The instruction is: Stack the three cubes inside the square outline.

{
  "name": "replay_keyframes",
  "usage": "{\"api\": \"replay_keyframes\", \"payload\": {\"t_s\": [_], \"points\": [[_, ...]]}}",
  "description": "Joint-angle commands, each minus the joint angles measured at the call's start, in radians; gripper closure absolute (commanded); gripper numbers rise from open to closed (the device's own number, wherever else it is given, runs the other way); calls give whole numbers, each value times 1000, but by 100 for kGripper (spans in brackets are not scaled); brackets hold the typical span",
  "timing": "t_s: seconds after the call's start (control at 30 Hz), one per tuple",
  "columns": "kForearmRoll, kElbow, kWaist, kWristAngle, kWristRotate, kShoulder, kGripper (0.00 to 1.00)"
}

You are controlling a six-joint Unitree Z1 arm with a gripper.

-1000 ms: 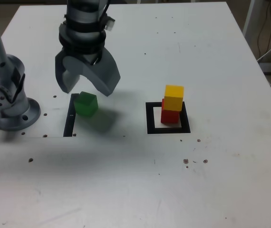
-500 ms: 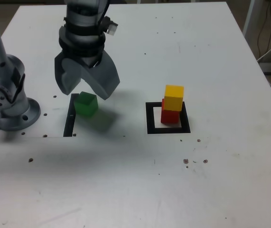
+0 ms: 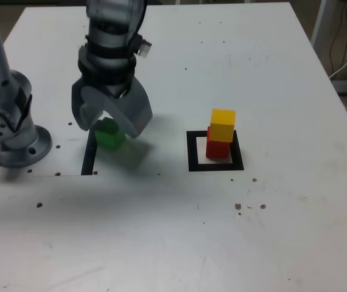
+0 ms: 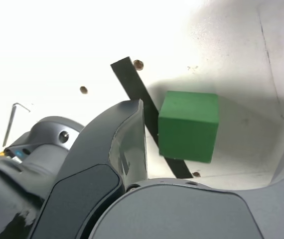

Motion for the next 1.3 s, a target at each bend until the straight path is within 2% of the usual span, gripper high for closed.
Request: {"api": "replay_keyframes", "payload": {"t_s": [0.0, 0.27, 0.47, 0.67, 1.0, 1.27], "points": [[-18, 15, 5, -7, 2, 13, 1], [-48, 36, 14, -16, 2, 32, 3], [-55, 37, 17, -21, 2, 44, 9], [-74, 35, 17, -29, 0, 51, 26], [-92, 36, 17, -28, -14, 51, 65], [-97, 37, 17, -32, -14, 51, 69]]}}
